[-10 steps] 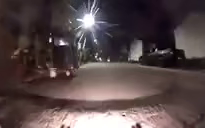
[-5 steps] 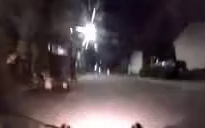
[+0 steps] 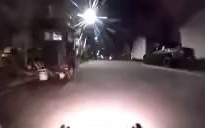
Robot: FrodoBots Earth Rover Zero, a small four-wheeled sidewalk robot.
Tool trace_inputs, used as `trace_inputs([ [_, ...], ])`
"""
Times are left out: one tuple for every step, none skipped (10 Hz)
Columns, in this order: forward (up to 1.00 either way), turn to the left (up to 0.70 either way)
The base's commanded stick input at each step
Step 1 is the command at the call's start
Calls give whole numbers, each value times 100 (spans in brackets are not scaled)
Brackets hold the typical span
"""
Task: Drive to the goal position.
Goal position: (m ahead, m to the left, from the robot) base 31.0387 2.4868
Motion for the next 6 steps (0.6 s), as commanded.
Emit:
trace_inputs([
  [85, 0],
  [85, 0],
  [85, 0],
  [85, 0],
  [85, 0],
  [85, -1],
])
